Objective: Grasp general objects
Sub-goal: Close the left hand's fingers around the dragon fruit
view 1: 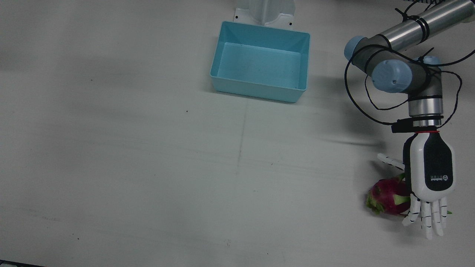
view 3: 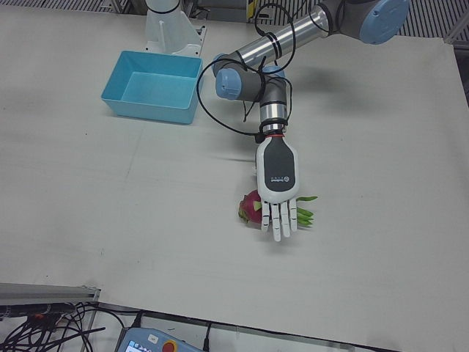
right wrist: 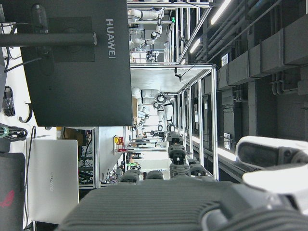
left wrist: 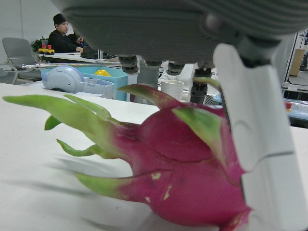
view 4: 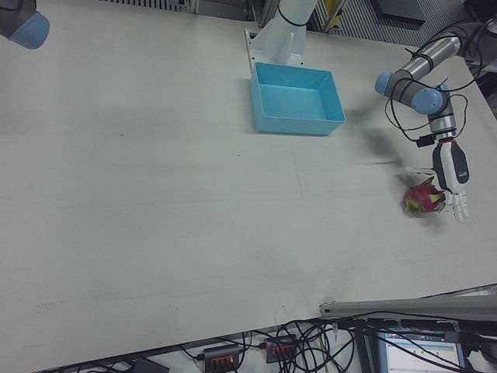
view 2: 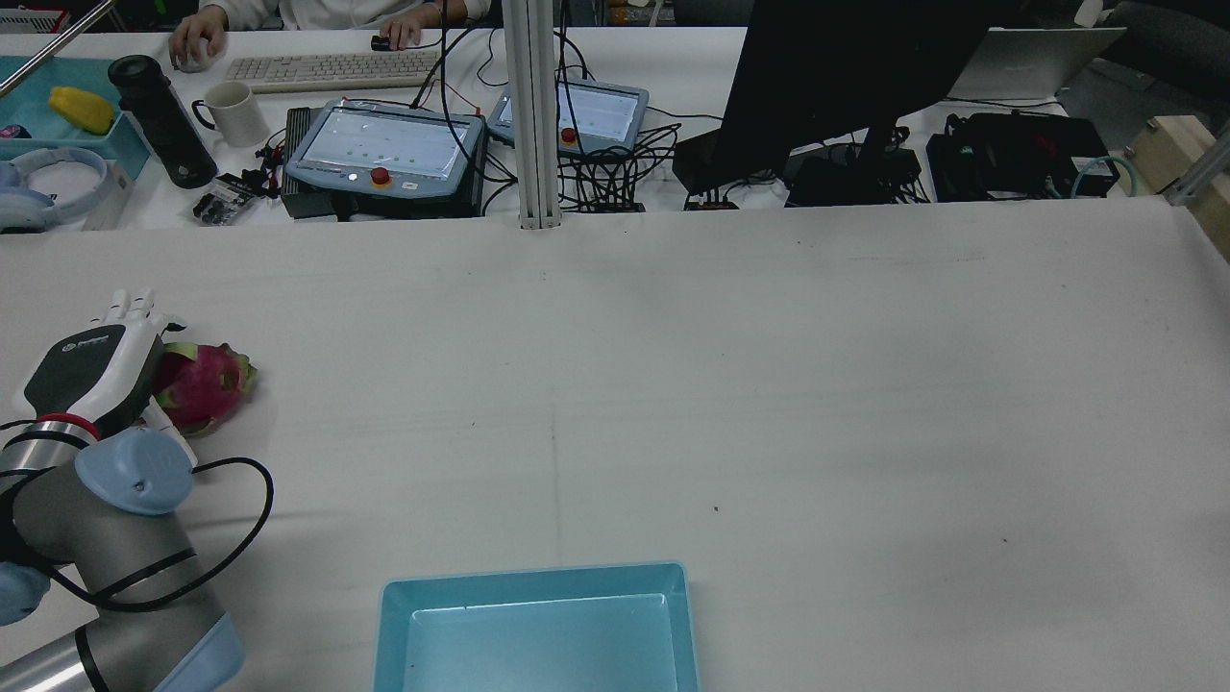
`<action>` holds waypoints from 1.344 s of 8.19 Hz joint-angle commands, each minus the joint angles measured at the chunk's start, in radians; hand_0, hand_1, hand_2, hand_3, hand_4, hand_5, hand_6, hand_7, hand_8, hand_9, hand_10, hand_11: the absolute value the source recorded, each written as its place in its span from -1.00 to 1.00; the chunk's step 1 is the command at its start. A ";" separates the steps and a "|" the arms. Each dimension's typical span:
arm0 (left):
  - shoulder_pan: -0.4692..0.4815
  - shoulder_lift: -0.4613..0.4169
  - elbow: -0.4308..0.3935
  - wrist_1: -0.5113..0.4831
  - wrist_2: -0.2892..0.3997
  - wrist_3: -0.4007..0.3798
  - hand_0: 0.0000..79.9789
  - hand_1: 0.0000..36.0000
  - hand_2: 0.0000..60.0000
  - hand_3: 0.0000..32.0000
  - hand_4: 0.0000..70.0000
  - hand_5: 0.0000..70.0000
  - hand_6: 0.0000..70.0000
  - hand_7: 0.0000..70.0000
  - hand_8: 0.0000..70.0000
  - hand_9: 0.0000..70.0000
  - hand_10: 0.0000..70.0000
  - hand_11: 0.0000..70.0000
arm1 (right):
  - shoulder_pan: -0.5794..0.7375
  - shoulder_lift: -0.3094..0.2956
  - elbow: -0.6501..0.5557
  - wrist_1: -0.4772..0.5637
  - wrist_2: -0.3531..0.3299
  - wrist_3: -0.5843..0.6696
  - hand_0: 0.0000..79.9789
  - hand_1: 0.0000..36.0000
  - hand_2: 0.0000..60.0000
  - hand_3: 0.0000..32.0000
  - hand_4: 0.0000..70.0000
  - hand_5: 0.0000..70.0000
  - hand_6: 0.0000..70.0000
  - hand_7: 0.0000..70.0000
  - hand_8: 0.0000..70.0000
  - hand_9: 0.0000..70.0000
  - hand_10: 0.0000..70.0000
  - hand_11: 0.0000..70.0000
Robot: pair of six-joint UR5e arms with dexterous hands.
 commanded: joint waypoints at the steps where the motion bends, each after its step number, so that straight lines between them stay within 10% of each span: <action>1: 0.003 -0.005 0.031 -0.020 -0.016 -0.001 0.60 0.87 -0.24 -1.00 -0.99 -0.37 -1.00 -0.87 -1.00 -1.00 -0.91 -0.76 | 0.000 0.000 0.000 0.000 0.000 0.000 -1.00 -1.00 -1.00 -1.00 -1.00 -1.00 -1.00 -1.00 -1.00 -1.00 -1.00 -1.00; 11: 0.010 -0.010 0.094 -0.072 -0.088 0.003 0.57 0.90 0.00 -1.00 -0.93 0.05 -1.00 -0.82 -1.00 -1.00 -0.89 -0.75 | 0.000 0.000 0.000 0.000 0.000 0.000 -1.00 -1.00 -1.00 -1.00 -1.00 -1.00 -1.00 -1.00 -1.00 -1.00 -1.00 -1.00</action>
